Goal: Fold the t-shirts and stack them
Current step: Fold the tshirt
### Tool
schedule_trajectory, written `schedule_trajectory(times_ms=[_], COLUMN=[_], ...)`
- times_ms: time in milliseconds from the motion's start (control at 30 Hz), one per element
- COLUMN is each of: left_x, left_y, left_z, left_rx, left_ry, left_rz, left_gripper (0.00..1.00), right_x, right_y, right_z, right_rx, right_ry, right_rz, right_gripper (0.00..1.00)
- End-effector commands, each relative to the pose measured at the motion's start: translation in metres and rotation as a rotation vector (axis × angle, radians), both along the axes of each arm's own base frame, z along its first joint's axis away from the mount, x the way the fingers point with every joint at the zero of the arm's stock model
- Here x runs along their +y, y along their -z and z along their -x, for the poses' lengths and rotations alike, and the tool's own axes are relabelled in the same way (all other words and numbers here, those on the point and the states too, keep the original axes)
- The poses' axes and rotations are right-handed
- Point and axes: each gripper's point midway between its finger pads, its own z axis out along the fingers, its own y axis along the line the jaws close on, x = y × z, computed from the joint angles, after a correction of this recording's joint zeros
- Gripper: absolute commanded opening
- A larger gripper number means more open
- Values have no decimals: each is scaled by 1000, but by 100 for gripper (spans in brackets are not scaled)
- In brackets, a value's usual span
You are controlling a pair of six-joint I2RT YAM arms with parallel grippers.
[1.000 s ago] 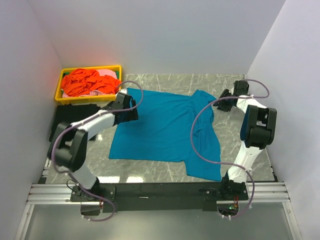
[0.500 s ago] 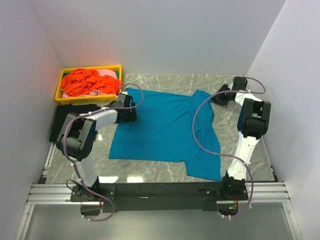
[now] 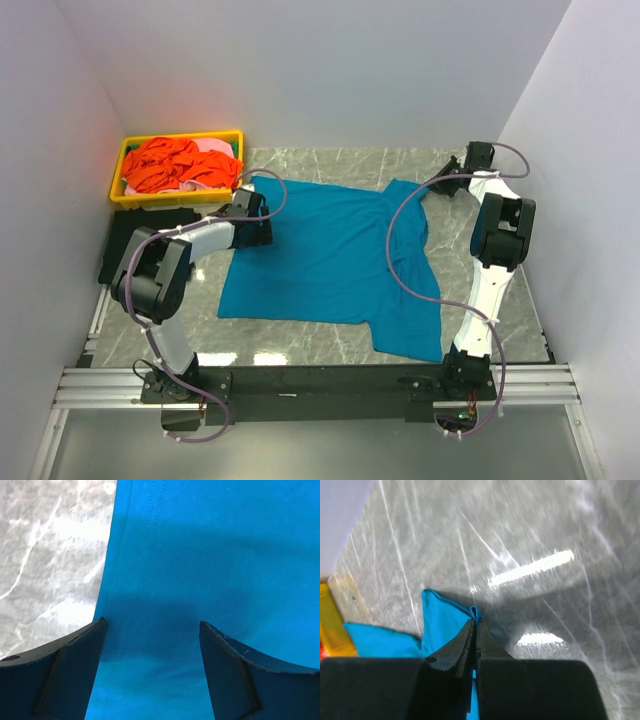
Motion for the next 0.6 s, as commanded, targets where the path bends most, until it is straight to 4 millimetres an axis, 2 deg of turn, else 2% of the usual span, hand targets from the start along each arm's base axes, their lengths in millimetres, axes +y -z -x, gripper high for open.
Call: schedule_trajectory(times_ms=[0,33,133,200,333,400,467,567], left_x=[16,18,22,23,25,26,26,24], left_y=[16,16,16,16,18,19,19,18], left_z=[30,32,35,36,37,37,37,35], left_rx=[91,96,98,102,114,119,117,111], left_ry=[-13,-14,-19,-20,-22,-26,-26,-25], left_rz=[-52,-58,-76,-84,-98,-104,-103,-92], left_gripper=[81,81,80,80,80,80,80,80], right_x=[-1,1,1,-1,-18,-18,-11,-11], right_y=[-67,-79,-95,-97,-106,-108,-110,-99], right_z=[-19,-20,-22,-23,-25,-24,-23,-12], right_rx=[-139,-157,-181,-178,-153,-161,-175,-136], right_ry=[-15,-15,3,17,117,100,60,53], right_rz=[134,155,243,296,451,483,461,440], right_gripper=[2,2,5,8,13,23,38,44])
